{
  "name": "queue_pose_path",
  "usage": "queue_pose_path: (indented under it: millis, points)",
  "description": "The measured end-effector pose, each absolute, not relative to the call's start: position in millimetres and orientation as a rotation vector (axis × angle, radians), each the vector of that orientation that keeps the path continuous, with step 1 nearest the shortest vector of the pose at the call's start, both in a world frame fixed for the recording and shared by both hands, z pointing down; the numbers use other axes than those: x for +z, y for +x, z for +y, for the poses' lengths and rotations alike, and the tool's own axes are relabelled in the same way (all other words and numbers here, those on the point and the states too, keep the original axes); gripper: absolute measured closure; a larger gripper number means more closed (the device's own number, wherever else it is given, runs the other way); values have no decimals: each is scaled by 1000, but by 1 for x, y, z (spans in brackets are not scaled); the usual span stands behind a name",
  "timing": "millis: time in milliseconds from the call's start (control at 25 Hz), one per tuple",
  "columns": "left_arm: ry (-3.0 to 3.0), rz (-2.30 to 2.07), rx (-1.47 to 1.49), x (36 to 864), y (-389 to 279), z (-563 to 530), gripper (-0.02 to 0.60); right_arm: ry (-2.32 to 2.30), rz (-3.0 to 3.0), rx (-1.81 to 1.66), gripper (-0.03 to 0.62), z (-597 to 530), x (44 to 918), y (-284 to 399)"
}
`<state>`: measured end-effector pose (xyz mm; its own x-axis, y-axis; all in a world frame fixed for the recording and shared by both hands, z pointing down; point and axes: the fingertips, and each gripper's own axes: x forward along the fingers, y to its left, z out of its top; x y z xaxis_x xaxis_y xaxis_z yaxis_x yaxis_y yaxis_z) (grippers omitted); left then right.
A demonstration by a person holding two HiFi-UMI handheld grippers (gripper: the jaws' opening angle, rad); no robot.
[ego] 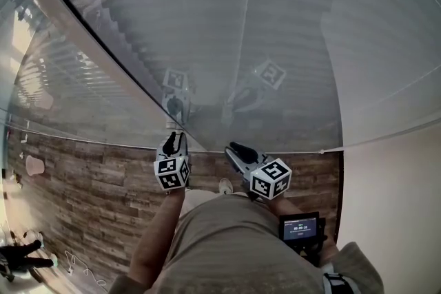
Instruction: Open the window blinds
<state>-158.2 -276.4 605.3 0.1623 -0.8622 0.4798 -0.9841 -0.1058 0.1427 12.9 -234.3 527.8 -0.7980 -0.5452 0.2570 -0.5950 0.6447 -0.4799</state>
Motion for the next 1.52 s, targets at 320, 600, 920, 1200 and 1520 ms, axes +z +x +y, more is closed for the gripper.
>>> queue_pose_path:
  millis: [320,600,920,1200,1520]
  points:
    - [1883,-1603,173,607,-162,-277,451,967,-2766,864,503,-234,529,14]
    - [1800,-1512,45,611,-166,-278,453,967,-2763,866,503,-234,532,14]
    - [1699,-1354,-137,614,-167,-279,453,956,-2764,864,503,-234,534,11]
    - [1598,-1239,-292,629,-159,-270,453,946,-2770,859,503,-226,550,18]
    - [1474,-1129,-450,627,-165,-272,453,952,-2763,856,503,-227,545,16]
